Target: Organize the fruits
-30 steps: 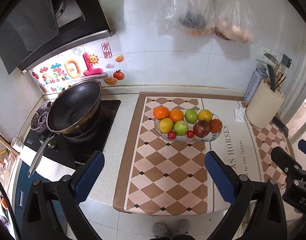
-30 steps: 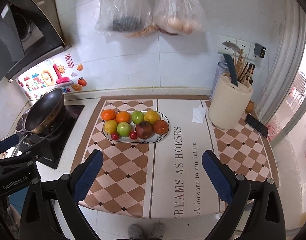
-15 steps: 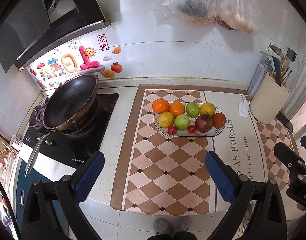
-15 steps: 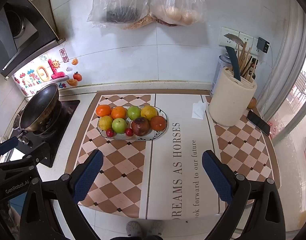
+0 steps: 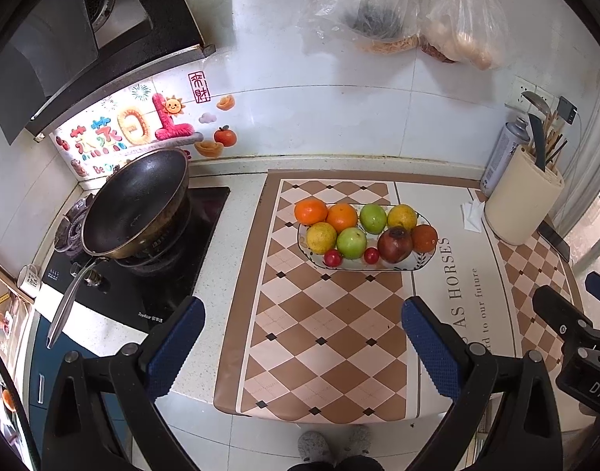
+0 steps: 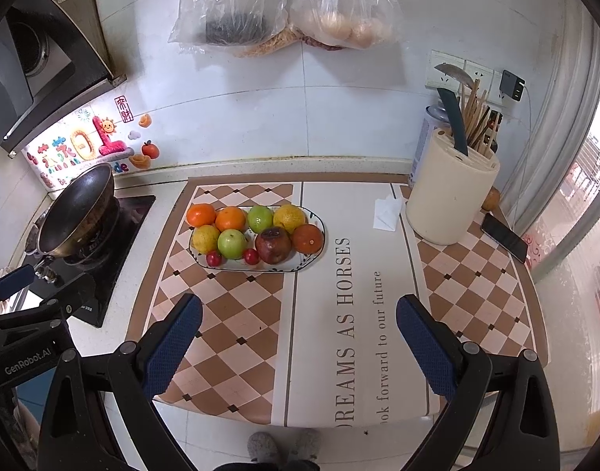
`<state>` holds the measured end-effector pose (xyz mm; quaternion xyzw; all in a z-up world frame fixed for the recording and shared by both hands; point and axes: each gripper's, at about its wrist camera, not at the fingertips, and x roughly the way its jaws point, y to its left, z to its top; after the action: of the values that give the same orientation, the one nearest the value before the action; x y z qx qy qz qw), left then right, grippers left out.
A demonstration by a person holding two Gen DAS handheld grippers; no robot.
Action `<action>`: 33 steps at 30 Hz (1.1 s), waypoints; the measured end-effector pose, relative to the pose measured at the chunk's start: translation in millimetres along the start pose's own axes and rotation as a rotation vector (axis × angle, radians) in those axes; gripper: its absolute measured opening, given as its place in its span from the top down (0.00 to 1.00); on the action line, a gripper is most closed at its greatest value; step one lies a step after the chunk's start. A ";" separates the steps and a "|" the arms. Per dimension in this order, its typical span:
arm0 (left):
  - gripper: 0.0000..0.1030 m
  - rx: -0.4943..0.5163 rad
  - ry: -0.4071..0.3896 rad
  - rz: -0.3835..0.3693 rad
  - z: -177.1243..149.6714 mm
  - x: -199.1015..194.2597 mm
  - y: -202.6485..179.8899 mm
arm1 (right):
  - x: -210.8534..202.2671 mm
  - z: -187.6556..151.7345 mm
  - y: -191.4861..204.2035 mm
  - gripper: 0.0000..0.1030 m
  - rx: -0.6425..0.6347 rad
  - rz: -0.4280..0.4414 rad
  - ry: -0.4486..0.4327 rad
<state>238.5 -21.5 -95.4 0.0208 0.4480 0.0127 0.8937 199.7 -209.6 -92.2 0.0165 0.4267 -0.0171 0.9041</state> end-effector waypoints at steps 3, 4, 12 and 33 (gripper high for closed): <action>0.00 0.001 0.000 0.000 -0.3 -0.7 -0.7 | -0.7 -0.1 -0.4 0.02 0.001 -0.001 -0.003; 0.00 0.000 -0.001 0.000 -0.4 -1.0 -0.7 | -1.3 -1.0 -0.5 0.02 0.001 -0.002 -0.004; 0.00 0.003 -0.007 -0.009 -3.3 -5.0 -2.3 | -2.0 -0.8 -1.6 0.02 0.001 -0.002 -0.003; 0.00 0.003 -0.034 -0.031 -3.6 -13.1 -0.5 | -8.9 -1.7 -4.0 0.01 0.008 -0.008 -0.010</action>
<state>227.8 -22.5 -87.0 0.0155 0.4330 -0.0021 0.9013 192.5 -213.4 -86.5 0.0181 0.4222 -0.0226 0.9061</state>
